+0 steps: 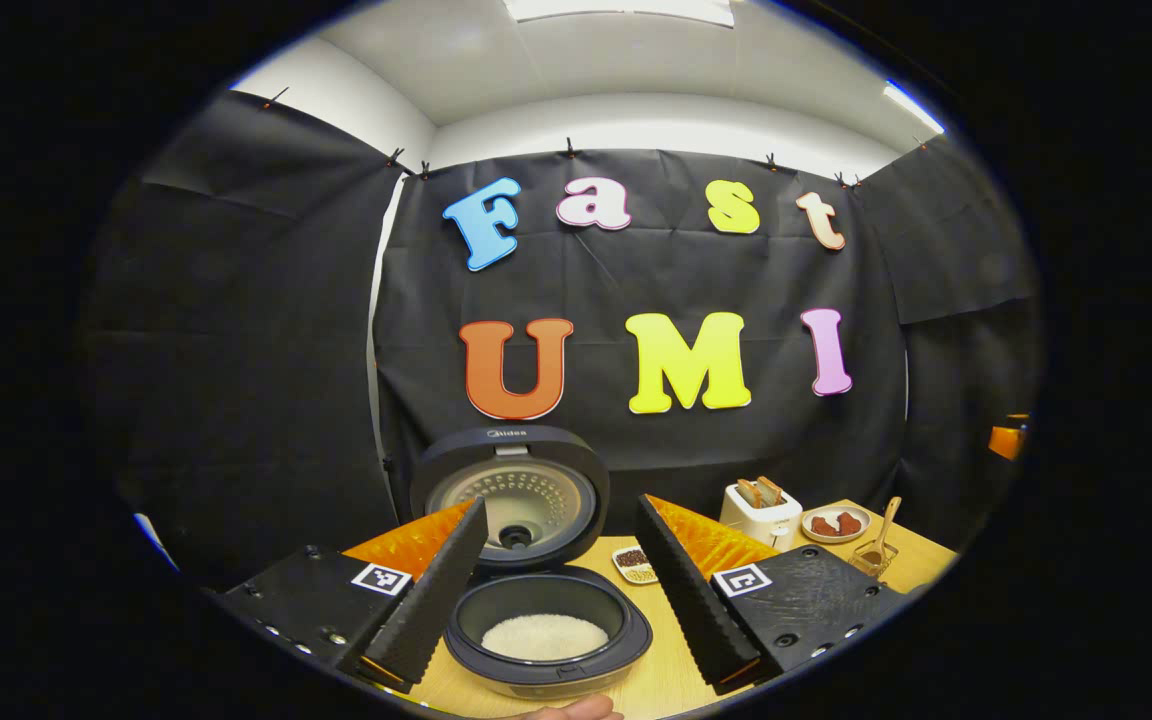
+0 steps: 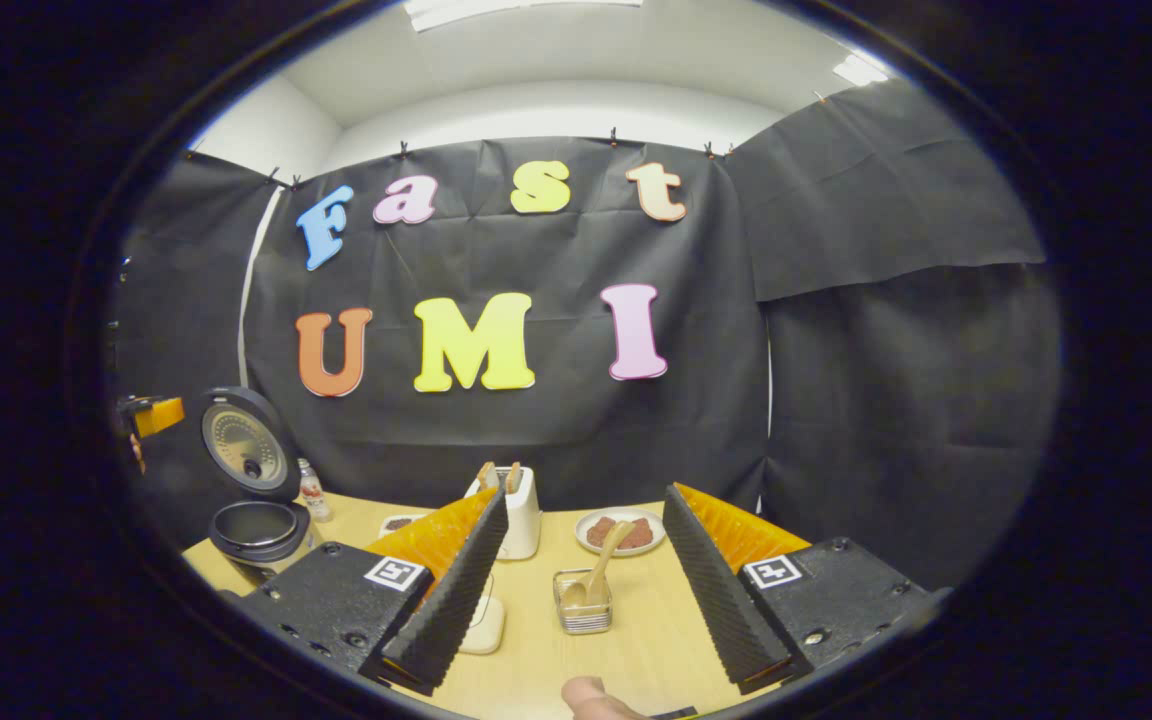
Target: Close the left gripper, press the button to open the rice cooker; take a wooden spoon from the chopstick holder with the right hand, scoop a spoonful of rice and pour it into the rice cooker, then put the wooden spoon back into the chopstick holder.
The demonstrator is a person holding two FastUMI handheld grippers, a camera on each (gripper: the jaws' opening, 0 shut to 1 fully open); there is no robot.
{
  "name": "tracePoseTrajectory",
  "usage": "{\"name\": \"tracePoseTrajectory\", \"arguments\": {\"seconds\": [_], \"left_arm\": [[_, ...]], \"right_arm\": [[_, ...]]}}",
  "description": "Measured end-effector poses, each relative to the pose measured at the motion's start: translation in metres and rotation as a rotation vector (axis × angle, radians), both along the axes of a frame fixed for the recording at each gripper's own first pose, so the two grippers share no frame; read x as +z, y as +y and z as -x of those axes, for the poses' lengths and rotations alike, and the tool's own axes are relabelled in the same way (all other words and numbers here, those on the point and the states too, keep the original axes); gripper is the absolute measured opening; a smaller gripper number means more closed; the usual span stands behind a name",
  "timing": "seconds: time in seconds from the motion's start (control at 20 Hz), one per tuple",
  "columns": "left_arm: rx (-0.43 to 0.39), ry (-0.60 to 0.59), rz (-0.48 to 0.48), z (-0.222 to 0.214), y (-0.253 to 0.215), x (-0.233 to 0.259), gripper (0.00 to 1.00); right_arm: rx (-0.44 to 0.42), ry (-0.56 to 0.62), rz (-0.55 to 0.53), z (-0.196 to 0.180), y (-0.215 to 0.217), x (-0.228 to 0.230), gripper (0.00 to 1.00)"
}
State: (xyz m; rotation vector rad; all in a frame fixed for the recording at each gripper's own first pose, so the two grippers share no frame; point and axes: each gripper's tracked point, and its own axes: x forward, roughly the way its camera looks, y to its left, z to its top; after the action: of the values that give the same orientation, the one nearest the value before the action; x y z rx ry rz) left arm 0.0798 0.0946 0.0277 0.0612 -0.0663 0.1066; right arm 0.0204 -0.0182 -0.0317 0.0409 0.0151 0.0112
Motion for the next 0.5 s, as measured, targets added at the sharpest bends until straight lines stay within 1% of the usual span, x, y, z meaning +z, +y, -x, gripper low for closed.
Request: {"name": "tracePoseTrajectory", "arguments": {"seconds": [0.05,0.1,0.15,0.2,0.25,0.3,0.4,0.45,0.5], "left_arm": [[-0.004,-0.023,0.007,-0.006,0.005,0.012,0.94],[-0.012,-0.036,0.021,-0.013,0.007,0.023,0.94],[-0.015,-0.048,0.031,-0.02,0.011,0.03,0.94],[-0.015,-0.063,0.038,-0.027,0.017,0.039,0.94],[-0.003,-0.066,0.053,-0.034,0.023,0.043,0.94],[-0.001,-0.077,0.053,-0.04,0.028,0.051,0.94],[0.004,-0.059,0.06,-0.057,0.034,0.056,0.94],[0.011,-0.054,0.052,-0.066,0.038,0.059,0.94],[0.007,-0.053,0.046,-0.074,0.041,0.063,0.94]], "right_arm": [[0.002,0.0,-0.004,0.003,0.001,-0.001,0.96],[0.012,-0.002,-0.002,0.005,0.003,-0.002,0.96],[0.023,0.0,0.01,0.008,0.007,-0.006,1.0],[0.03,-0.001,0.029,0.011,0.009,-0.009,0.96],[0.032,-0.006,0.039,0.012,0.01,-0.011,1.0],[0.041,-0.007,0.044,0.012,0.014,-0.013,0.96],[0.067,0.008,0.047,0.012,0.024,-0.021,1.0],[0.077,0.015,0.049,0.011,0.026,-0.025,1.0],[0.087,0.02,0.052,0.011,0.028,-0.027,0.96]]}}
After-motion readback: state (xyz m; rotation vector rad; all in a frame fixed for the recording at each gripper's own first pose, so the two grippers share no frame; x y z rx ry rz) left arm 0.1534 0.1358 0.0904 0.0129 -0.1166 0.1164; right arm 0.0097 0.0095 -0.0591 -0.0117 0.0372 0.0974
